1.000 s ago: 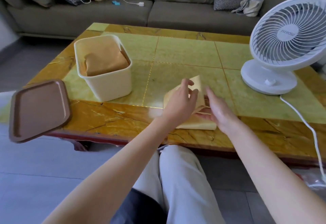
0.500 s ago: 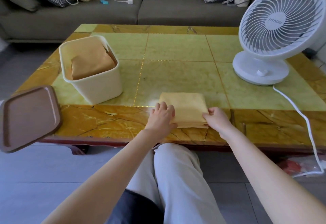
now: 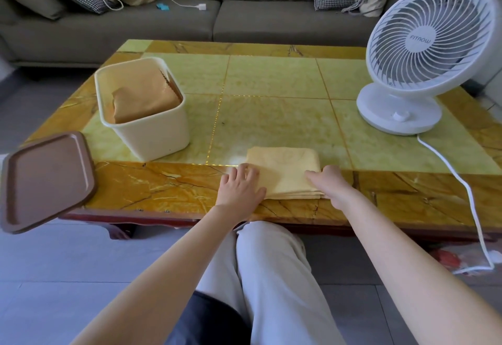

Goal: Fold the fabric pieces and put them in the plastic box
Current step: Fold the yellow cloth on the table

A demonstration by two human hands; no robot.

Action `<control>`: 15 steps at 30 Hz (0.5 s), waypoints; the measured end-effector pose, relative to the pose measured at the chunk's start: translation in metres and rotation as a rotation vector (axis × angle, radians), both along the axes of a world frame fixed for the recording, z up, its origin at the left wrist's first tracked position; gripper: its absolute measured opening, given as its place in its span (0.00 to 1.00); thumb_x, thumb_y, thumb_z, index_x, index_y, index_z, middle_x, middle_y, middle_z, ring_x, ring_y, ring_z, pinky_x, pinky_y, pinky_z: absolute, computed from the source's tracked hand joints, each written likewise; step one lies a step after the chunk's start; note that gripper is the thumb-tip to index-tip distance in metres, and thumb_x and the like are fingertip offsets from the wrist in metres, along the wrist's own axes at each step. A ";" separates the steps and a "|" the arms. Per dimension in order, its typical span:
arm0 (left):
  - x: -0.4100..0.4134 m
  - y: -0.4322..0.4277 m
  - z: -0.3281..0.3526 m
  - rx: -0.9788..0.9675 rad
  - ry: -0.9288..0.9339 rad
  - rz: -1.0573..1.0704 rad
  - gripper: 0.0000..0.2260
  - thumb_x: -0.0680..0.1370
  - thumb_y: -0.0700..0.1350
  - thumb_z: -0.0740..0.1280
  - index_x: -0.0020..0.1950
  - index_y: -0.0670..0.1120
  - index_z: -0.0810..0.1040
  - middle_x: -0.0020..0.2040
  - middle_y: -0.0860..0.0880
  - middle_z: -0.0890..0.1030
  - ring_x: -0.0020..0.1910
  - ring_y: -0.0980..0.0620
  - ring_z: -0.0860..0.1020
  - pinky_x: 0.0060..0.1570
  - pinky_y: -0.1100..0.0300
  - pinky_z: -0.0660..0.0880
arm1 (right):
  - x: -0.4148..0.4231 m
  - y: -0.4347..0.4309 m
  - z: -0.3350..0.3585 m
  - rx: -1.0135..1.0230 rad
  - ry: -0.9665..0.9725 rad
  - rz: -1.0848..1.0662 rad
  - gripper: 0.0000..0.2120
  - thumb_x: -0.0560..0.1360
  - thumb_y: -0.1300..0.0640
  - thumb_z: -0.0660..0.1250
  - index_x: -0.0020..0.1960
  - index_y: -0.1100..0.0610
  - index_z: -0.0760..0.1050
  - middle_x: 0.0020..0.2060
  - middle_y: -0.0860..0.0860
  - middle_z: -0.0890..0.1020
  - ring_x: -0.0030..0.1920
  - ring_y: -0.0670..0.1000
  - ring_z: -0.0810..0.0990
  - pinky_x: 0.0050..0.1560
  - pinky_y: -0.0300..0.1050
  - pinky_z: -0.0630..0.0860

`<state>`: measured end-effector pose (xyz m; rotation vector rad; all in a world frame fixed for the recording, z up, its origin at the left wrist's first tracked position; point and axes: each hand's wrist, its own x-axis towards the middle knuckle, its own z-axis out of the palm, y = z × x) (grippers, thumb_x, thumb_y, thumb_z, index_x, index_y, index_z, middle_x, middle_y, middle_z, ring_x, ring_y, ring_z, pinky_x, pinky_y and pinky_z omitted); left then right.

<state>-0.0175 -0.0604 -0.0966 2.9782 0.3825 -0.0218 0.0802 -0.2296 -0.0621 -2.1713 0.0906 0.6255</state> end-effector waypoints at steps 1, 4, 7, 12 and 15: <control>-0.001 0.002 -0.001 0.014 0.003 0.007 0.23 0.79 0.58 0.55 0.70 0.49 0.61 0.69 0.46 0.64 0.66 0.45 0.63 0.63 0.52 0.62 | -0.001 0.000 -0.001 0.072 0.051 -0.025 0.25 0.78 0.54 0.61 0.69 0.66 0.60 0.64 0.59 0.70 0.58 0.57 0.73 0.58 0.49 0.71; -0.005 0.008 -0.001 0.025 -0.003 -0.018 0.23 0.78 0.59 0.55 0.71 0.51 0.61 0.68 0.48 0.65 0.67 0.46 0.63 0.63 0.52 0.62 | -0.001 -0.002 0.000 0.153 0.122 -0.085 0.27 0.78 0.48 0.63 0.69 0.63 0.61 0.54 0.55 0.74 0.52 0.53 0.75 0.51 0.46 0.73; -0.010 0.016 0.002 -0.001 0.000 -0.066 0.23 0.78 0.58 0.56 0.71 0.52 0.61 0.69 0.49 0.66 0.67 0.46 0.63 0.63 0.51 0.63 | 0.000 -0.004 0.003 0.040 0.135 -0.001 0.30 0.76 0.45 0.64 0.69 0.64 0.64 0.54 0.55 0.75 0.47 0.51 0.74 0.47 0.44 0.73; -0.017 0.029 0.012 -0.098 0.037 -0.109 0.21 0.79 0.53 0.58 0.71 0.52 0.62 0.71 0.50 0.65 0.68 0.46 0.63 0.64 0.51 0.62 | -0.001 0.004 0.003 -0.502 -0.354 0.365 0.45 0.72 0.48 0.71 0.75 0.64 0.49 0.73 0.61 0.58 0.72 0.59 0.59 0.70 0.50 0.62; -0.024 0.037 0.014 -0.117 0.025 -0.111 0.20 0.79 0.51 0.57 0.71 0.51 0.61 0.70 0.51 0.66 0.68 0.47 0.63 0.63 0.52 0.62 | -0.006 0.019 0.001 -0.479 -0.305 0.517 0.45 0.71 0.46 0.72 0.76 0.62 0.50 0.73 0.58 0.59 0.72 0.58 0.60 0.70 0.50 0.61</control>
